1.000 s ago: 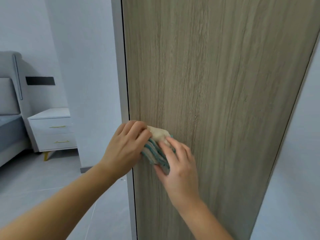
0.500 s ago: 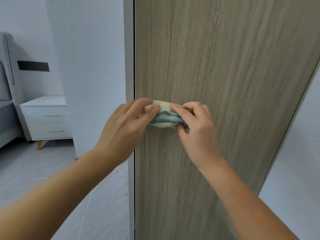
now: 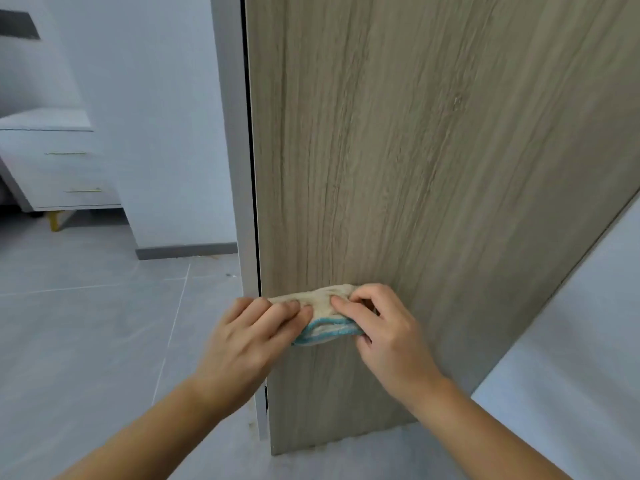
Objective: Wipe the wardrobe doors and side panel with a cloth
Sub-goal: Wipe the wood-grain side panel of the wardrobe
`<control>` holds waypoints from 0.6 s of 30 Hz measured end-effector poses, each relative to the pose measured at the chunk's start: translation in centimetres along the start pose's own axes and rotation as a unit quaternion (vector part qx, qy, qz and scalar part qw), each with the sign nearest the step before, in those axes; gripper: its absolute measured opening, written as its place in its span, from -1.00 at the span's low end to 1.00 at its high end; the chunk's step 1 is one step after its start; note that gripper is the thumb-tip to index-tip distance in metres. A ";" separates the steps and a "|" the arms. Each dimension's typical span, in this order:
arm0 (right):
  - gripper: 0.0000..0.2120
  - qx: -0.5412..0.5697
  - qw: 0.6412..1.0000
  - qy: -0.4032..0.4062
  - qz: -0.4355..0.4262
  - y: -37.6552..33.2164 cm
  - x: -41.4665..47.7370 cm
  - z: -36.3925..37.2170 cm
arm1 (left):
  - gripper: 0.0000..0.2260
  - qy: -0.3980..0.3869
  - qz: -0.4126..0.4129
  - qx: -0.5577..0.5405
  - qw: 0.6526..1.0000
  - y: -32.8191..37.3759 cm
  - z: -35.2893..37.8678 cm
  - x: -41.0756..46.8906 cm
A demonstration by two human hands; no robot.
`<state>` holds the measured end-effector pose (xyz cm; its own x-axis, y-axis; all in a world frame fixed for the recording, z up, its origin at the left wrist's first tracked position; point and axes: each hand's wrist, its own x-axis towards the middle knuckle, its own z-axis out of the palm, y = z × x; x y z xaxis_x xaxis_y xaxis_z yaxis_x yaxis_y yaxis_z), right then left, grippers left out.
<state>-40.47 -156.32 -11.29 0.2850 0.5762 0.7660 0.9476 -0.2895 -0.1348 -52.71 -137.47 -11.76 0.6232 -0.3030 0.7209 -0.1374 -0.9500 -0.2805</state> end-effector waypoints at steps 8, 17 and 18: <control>-0.58 -0.022 0.992 -0.018 0.119 -0.2 -6.3 4.7 | -0.75 -0.013 -0.089 -0.035 0.995 3.7 4.1 -5.2; -0.65 -0.092 0.850 -0.235 0.462 -1.6 -4.1 2.1 | -0.86 -0.034 -0.355 -0.054 0.933 4.8 1.8 -4.4; -0.65 0.004 0.835 -0.229 0.501 -1.7 -3.9 2.1 | -0.76 -0.065 -0.415 -0.061 0.905 4.7 1.5 -4.2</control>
<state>-42.92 -156.46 -15.36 0.9581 0.2812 -0.0539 0.2020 -0.7975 -0.5685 -54.86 -140.51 -17.04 0.6350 0.5234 0.5682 0.3410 -0.8499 0.4018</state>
